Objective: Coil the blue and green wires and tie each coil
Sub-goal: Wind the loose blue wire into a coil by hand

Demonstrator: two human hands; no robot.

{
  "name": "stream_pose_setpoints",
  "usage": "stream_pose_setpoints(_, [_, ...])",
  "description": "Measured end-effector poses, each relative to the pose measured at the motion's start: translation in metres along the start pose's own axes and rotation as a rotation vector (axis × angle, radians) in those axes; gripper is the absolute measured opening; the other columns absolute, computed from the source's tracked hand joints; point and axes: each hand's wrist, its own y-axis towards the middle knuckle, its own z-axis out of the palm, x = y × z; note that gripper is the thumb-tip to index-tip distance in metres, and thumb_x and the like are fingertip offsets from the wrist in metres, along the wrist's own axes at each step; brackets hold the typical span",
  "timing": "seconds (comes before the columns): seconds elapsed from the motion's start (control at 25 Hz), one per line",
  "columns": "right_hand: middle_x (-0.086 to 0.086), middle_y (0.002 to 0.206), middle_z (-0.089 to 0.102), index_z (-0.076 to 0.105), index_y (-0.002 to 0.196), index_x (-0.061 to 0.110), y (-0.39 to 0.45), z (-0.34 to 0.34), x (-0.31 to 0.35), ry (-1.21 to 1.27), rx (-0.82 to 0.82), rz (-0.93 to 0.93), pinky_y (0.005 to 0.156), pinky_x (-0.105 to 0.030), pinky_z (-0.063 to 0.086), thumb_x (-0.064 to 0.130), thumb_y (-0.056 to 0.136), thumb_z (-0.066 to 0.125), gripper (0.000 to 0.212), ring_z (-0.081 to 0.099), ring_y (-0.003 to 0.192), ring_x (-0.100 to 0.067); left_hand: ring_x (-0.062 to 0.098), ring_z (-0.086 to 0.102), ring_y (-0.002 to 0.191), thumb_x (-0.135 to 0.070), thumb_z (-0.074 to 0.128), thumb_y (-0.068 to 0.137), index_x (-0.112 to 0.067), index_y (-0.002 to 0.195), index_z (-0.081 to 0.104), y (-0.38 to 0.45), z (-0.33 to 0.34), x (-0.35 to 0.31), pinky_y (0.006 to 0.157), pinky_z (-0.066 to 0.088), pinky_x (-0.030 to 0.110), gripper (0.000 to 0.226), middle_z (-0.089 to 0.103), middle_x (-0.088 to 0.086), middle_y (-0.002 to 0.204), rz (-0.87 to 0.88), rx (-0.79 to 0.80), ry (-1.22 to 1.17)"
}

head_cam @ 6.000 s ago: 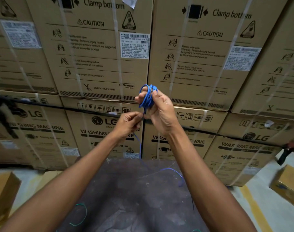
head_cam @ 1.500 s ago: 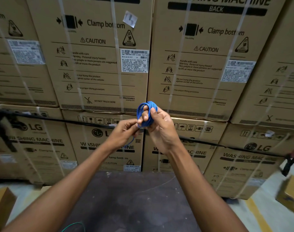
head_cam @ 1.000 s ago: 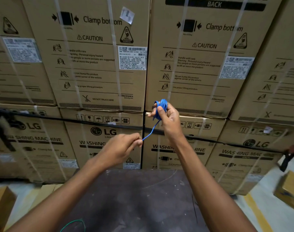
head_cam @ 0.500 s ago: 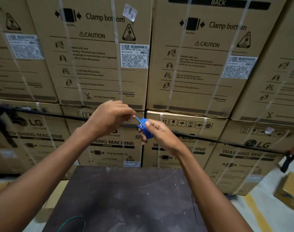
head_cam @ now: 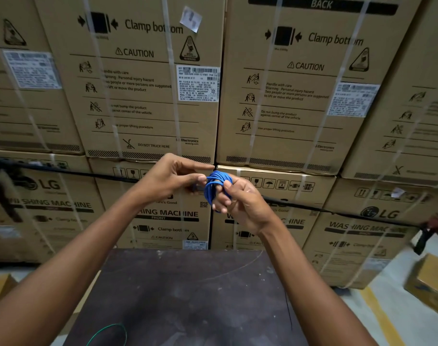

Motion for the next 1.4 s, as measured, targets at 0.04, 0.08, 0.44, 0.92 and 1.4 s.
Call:
stream_pose_setpoints(0.04, [-0.001, 0.063, 0.046, 0.055, 0.094, 0.007, 0.0, 0.0, 0.0, 0.02, 0.002, 0.004, 0.068, -0.028, 0.049, 0.016, 0.103, 0.045, 0.017, 0.048, 0.053, -0.014, 0.011, 0.07, 0.069, -0.006, 0.068, 0.091, -0.007, 0.123, 0.071, 0.002, -0.005, -0.001, 0.062, 0.06, 0.024, 0.032, 0.079, 0.018, 0.095, -0.036, 0.05, -0.03])
stream_pose_setpoints(0.08, [-0.001, 0.062, 0.046, 0.055, 0.094, 0.006, -0.001, 0.002, 0.0, 0.041, 0.005, 0.005, 0.069, -0.028, 0.051, 0.015, 0.103, 0.044, 0.016, 0.048, 0.053, -0.014, 0.016, 0.069, 0.07, -0.008, 0.069, 0.091, -0.006, 0.122, 0.072, 0.004, -0.009, -0.002, 0.063, 0.059, 0.027, 0.031, 0.077, 0.023, 0.096, -0.067, 0.093, -0.057])
stream_pose_setpoints(0.44, [-0.001, 0.062, 0.051, 0.059, 0.092, 0.008, -0.001, 0.01, -0.003, 0.123, 0.009, 0.011, 0.069, -0.03, 0.053, 0.014, 0.103, 0.046, 0.018, 0.054, 0.052, -0.013, 0.013, 0.069, 0.072, -0.034, 0.09, 0.068, -0.011, 0.095, 0.077, 0.004, -0.008, 0.018, 0.06, 0.056, 0.022, 0.038, 0.075, 0.01, 0.086, -0.24, 0.111, -0.345])
stream_pose_setpoints(0.92, [0.002, 0.057, 0.046, 0.057, 0.095, 0.003, 0.014, 0.028, -0.012, 0.355, -0.27, -0.12, 0.062, -0.029, 0.048, 0.012, 0.106, 0.044, 0.019, 0.047, 0.048, -0.011, 0.013, 0.063, 0.063, -0.014, 0.073, 0.083, -0.018, 0.083, 0.073, -0.007, 0.015, 0.019, 0.053, 0.053, 0.019, 0.004, 0.073, 0.015, 0.088, -0.036, -0.196, -0.461])
stream_pose_setpoints(1.4, [0.0, 0.059, 0.049, 0.057, 0.091, 0.004, 0.019, 0.025, -0.025, 0.331, -0.276, -0.118, 0.064, -0.029, 0.049, 0.012, 0.104, 0.048, 0.018, 0.051, 0.051, -0.013, 0.014, 0.072, 0.065, 0.007, 0.077, 0.08, -0.001, 0.087, 0.059, -0.01, 0.014, 0.011, 0.057, 0.059, 0.021, 0.022, 0.077, 0.008, 0.077, -0.09, -0.19, -0.28])
